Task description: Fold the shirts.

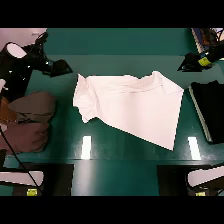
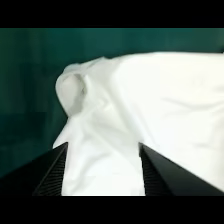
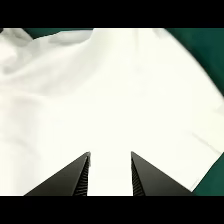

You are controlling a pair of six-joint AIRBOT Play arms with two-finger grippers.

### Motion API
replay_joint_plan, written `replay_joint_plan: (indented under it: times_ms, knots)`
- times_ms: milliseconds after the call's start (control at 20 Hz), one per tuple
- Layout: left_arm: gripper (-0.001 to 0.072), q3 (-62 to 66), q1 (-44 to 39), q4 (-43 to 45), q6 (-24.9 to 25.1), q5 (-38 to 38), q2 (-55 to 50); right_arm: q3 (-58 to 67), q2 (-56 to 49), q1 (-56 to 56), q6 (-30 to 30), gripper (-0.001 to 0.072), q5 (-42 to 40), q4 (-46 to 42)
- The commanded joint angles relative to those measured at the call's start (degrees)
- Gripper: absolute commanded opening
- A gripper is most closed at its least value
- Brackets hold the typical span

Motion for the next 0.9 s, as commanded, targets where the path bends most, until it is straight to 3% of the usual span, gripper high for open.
replay_joint_plan:
  times_ms: [0,300,600,700,750,850]
  knots:
    - [0.0531,-4.9,3.4,0.4,0.5,-8.0,-0.2,-5.5,3.2,-2.6,-0.5,0.031,1.7,6.3]
    - [0.0531,-19.2,0.5,-0.8,1.1,1.0,-0.2,-23.8,14.6,-2.6,-2.3,0.031,-7.0,7.5]
    - [0.0522,-20.3,-4.9,-0.6,1.0,7.0,-0.3,-28.9,17.7,-2.6,-2.3,0.031,-8.3,7.6]
    - [0.0168,-20.2,-5.0,-0.6,1.0,6.9,-0.3,-28.9,17.8,-2.6,-2.3,0.0309,-8.0,7.6]
    - [0.0035,-20.2,-4.9,-0.5,0.9,6.9,-0.3,-28.9,17.9,-2.6,-2.3,0.0309,-8.0,7.5]
    - [0.003,-19.4,-4.4,-0.3,0.8,5.7,0.2,-28.9,18.3,-2.6,-2.3,0.0309,-7.2,7.4]
